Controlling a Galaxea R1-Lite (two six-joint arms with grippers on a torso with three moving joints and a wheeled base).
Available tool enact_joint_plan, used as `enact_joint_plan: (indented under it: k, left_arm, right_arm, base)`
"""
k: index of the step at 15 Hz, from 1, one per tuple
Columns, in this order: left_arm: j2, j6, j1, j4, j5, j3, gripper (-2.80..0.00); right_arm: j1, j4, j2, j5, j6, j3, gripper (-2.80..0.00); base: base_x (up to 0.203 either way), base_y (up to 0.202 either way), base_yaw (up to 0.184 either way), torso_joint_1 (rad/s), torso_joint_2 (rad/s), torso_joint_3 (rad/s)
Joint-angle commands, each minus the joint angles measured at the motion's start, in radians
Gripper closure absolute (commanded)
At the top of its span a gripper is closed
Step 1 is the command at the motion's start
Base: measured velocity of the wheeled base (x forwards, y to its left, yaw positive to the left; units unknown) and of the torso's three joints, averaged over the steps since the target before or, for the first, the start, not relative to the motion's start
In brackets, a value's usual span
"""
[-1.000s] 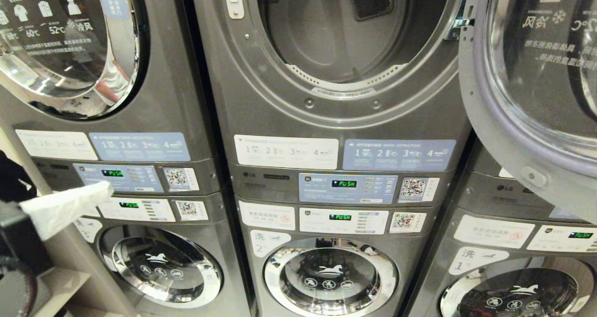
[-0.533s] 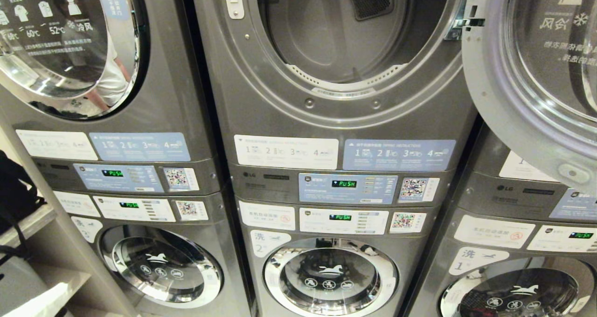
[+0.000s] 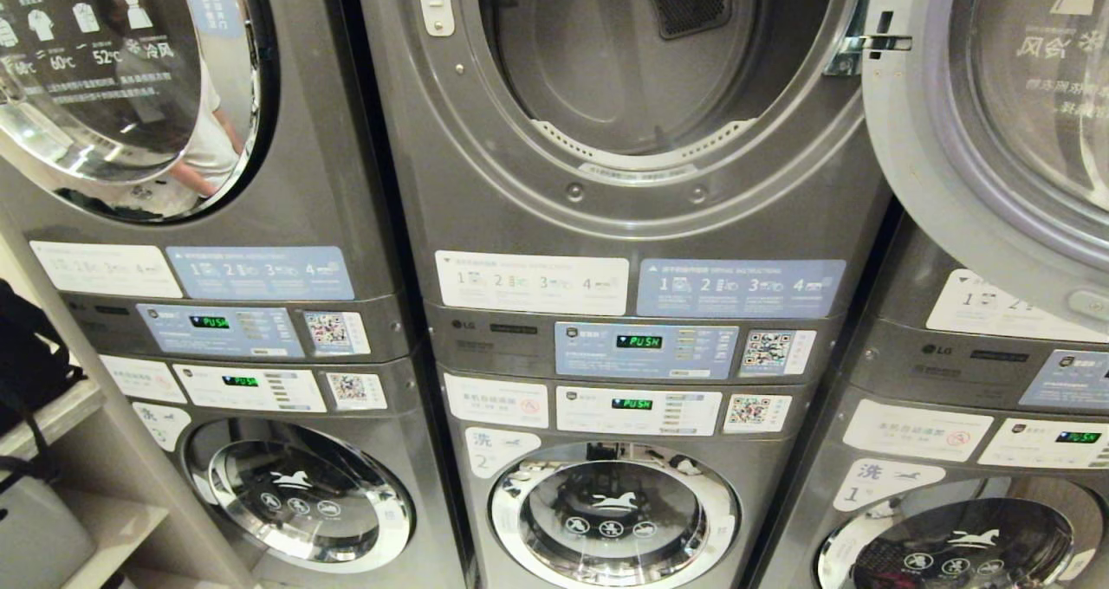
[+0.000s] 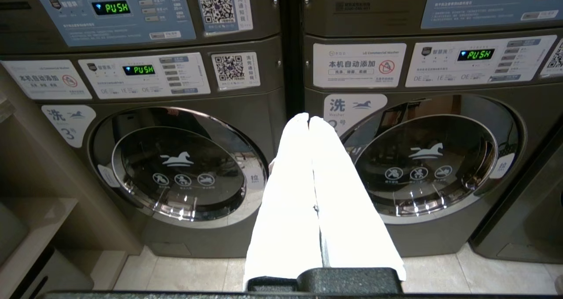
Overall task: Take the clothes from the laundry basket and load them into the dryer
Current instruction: Open the dryer
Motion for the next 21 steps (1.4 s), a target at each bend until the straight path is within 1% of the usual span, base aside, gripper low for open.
enact_joint_plan:
  k: [1, 2, 3, 5, 7, 8, 9, 10, 11, 13, 21]
  left_arm:
    - [-0.049, 0.003, -0.003, 0.003, -0.002, 0.010, 0.00]
    - [-0.049, 0.003, -0.002, 0.005, -0.002, 0.009, 0.00]
    - [-0.049, 0.001, -0.002, 0.002, -0.002, 0.010, 0.00]
    - [-0.049, -0.014, -0.002, 0.002, 0.002, 0.009, 0.00]
    - [-0.047, -0.014, -0.002, 0.002, 0.001, 0.010, 0.00]
    - [-0.049, -0.011, -0.002, 0.002, 0.001, 0.008, 0.00]
    - [-0.049, -0.005, -0.002, 0.004, 0.001, 0.010, 0.00]
    - [-0.049, -0.005, -0.003, 0.005, 0.002, 0.010, 0.00]
    - [-0.049, -0.005, -0.002, 0.005, 0.003, 0.010, 0.00]
    - [-0.049, -0.011, -0.002, 0.002, 0.001, 0.008, 0.00]
    - [-0.049, -0.005, -0.002, 0.004, 0.001, 0.009, 0.00]
  right_arm:
    - [0.001, -0.018, 0.167, -0.024, 0.012, -0.021, 0.00]
    - [0.002, -0.021, 0.142, -0.013, 0.012, 0.009, 0.00]
    - [0.004, -0.023, 0.082, 0.016, 0.006, 0.057, 0.00]
    - [0.005, -0.013, -0.106, 0.104, -0.034, 0.178, 0.00]
    - [0.005, 0.050, -0.304, 0.179, -0.080, 0.298, 0.00]
    - [0.005, 0.076, -0.369, 0.203, -0.093, 0.353, 0.00]
    - [0.005, 0.098, -0.402, 0.228, -0.103, 0.428, 0.00]
    - [0.005, 0.122, -0.405, 0.245, -0.110, 0.472, 0.00]
    - [0.004, 0.148, -0.400, 0.263, -0.117, 0.476, 0.00]
    - [0.004, 0.148, -0.399, 0.301, -0.123, 0.476, 0.00]
    - [0.004, 0.141, -0.399, 0.294, -0.113, 0.480, 0.00]
  base:
    - [0.000, 0.000, 0.000, 0.000, 0.00, 0.000]
    - [0.000, 0.000, 0.000, 0.000, 0.00, 0.000]
    - [0.000, 0.000, 0.000, 0.000, 0.00, 0.000]
    - [0.000, 0.000, 0.000, 0.000, 0.00, 0.000]
    - [0.000, 0.000, 0.000, 0.000, 0.00, 0.000]
    - [0.000, 0.000, 0.000, 0.000, 0.00, 0.000]
    - [0.000, 0.000, 0.000, 0.000, 0.00, 0.000]
    - [0.000, 0.000, 0.000, 0.000, 0.00, 0.000]
    - [0.000, 0.000, 0.000, 0.000, 0.00, 0.000]
    - [0.000, 0.000, 0.000, 0.000, 0.00, 0.000]
    - [0.000, 0.000, 0.000, 0.000, 0.00, 0.000]
